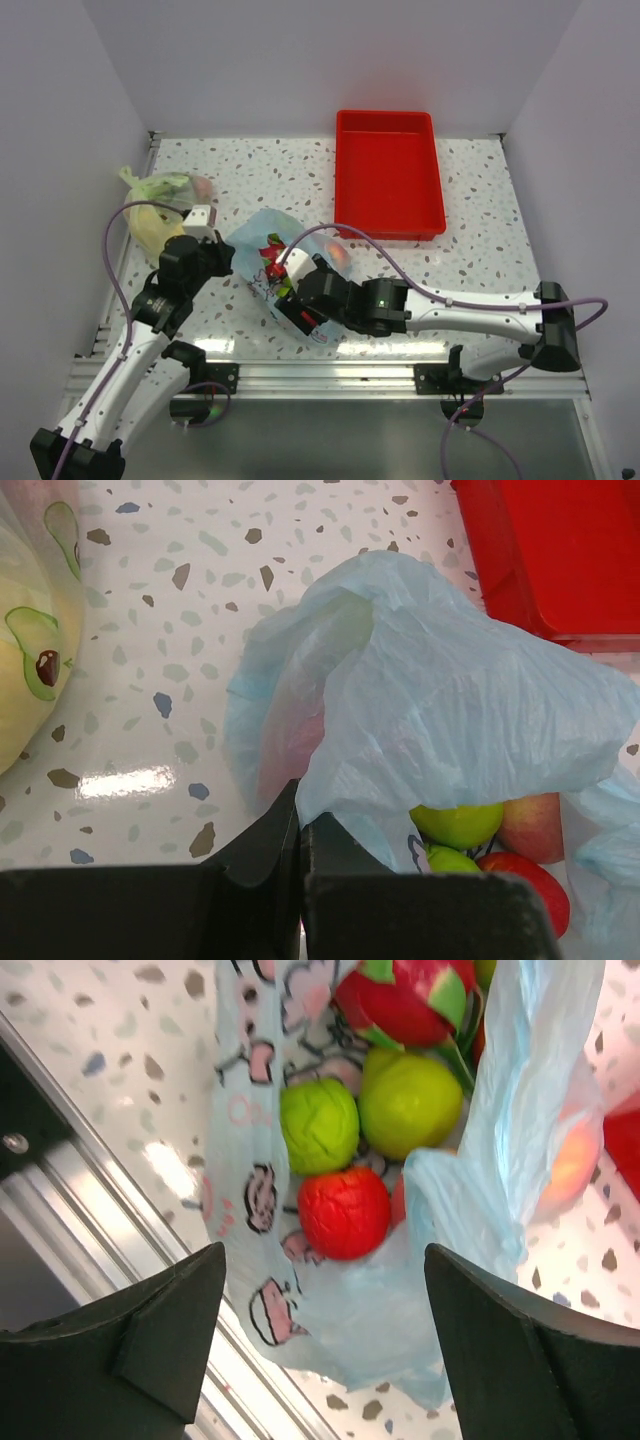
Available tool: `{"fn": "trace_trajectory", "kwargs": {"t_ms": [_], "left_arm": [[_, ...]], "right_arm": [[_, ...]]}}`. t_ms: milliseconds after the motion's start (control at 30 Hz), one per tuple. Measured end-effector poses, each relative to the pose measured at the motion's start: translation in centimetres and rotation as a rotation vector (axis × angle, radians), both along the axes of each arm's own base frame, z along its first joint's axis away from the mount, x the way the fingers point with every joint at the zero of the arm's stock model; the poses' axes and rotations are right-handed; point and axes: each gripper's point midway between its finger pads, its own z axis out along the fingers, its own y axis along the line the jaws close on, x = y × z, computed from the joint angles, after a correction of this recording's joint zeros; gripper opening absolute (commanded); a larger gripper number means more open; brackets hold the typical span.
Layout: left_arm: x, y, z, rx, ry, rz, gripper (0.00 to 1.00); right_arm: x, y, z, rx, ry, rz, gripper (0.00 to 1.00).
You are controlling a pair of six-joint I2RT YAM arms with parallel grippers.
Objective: Untie the knot of the plastic bag and take out the fruit
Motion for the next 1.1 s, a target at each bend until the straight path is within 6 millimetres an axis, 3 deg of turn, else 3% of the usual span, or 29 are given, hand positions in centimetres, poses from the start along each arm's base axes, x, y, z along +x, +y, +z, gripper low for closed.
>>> {"fn": "trace_trajectory", "kwargs": {"t_ms": [67, 167, 233, 367, 467, 533, 667, 800, 967, 1100], "left_arm": [[0.0, 0.0, 0.0, -0.002, -0.002, -0.002, 0.00], [0.0, -0.1, -0.2, 0.001, 0.008, -0.003, 0.00], [0.1, -0.1, -0.4, 0.004, 0.017, -0.003, 0.00], [0.1, -0.1, -0.5, 0.006, 0.020, -0.003, 0.00], [0.1, -0.1, -0.5, 0.006, 0.020, -0.003, 0.00], [0.1, -0.1, -0.5, 0.007, 0.021, -0.004, 0.00], [0.1, -0.1, -0.7, 0.011, 0.026, -0.005, 0.00], [0.1, -0.1, -0.7, 0.016, 0.025, -0.009, 0.00], [0.2, -0.1, -0.8, 0.023, 0.027, -0.014, 0.00], [0.2, -0.1, -0.9, 0.024, 0.031, -0.014, 0.00]], "right_arm": [[0.3, 1.1, 1.1, 0.030, -0.019, 0.013, 0.70], [0.8, 3.0, 0.4, 0.007, -0.034, 0.031, 0.49], [1.0, 4.6, -1.3, -0.024, -0.029, 0.050, 0.40], [0.2, 6.5, -6.8, -0.119, 0.025, 0.126, 0.24], [-1.5, 7.4, -10.2, -0.160, 0.104, 0.223, 0.23], [-2.7, 7.8, -10.9, -0.157, 0.146, 0.283, 0.24], [-3.9, 8.6, -10.4, -0.111, 0.168, 0.344, 0.32], [-3.5, 7.6, -8.3, -0.074, 0.128, 0.322, 0.47], [-0.9, 6.5, -3.8, 0.005, 0.023, 0.216, 0.50], [2.0, 5.0, -3.3, 0.014, 0.001, 0.113, 0.49]]}}
